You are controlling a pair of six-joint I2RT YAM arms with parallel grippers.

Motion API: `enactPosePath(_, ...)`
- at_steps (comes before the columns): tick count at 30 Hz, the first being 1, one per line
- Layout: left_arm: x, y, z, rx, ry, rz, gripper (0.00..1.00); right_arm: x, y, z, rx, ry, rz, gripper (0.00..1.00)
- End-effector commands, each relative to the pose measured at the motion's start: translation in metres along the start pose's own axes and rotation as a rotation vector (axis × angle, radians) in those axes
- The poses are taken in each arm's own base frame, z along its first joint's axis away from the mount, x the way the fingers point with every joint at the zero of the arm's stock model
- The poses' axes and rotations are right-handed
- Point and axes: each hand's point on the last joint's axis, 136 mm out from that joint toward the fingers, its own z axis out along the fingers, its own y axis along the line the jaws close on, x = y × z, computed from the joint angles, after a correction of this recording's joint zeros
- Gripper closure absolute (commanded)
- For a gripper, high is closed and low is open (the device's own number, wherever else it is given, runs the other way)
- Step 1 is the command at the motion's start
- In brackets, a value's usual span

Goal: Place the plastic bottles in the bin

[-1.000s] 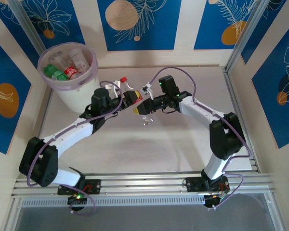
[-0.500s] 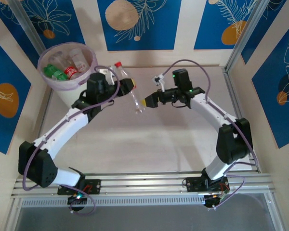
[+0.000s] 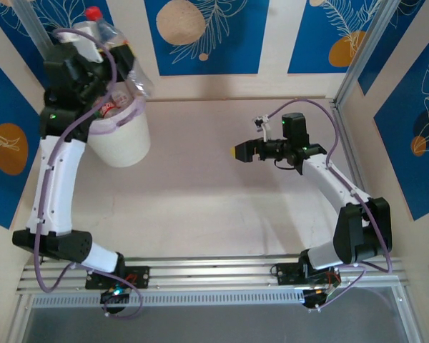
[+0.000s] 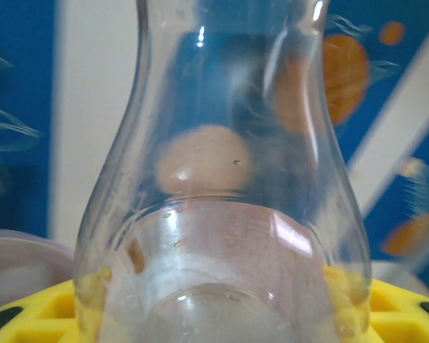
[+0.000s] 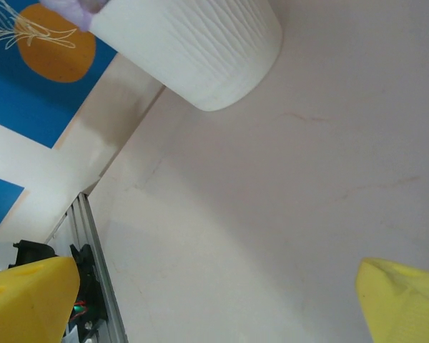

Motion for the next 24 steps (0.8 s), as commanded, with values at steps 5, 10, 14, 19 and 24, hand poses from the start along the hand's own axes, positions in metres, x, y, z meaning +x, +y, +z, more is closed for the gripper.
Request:
enactPosePath(5, -0.015, 0.108, -0.016, -0.502, 0.034, 0.258, 0.64, 0.010, -0.011, 0.004, 0.010, 0.035, 0.035, 0.00)
enactPosePath(10, 0.021, 0.137, 0.016, -0.520, 0.228, 0.280, 0.64, 0.015, -0.016, 0.006, 0.017, 0.054, 0.042, 0.00)
enactPosePath(14, 0.058, 0.157, 0.049, -0.535, 0.337, 0.311, 0.64, 0.020, -0.015, 0.008, 0.006, 0.067, 0.047, 0.00)
enactPosePath(19, 0.086, 0.180, 0.073, -0.584, 0.409, 0.368, 0.63, 0.028, -0.016, 0.008, 0.006, 0.086, 0.052, 0.00)
enactPosePath(24, 0.117, 0.194, 0.080, -0.599, 0.513, 0.393, 0.63, 0.031, -0.021, 0.009, 0.015, 0.090, 0.061, 0.00)
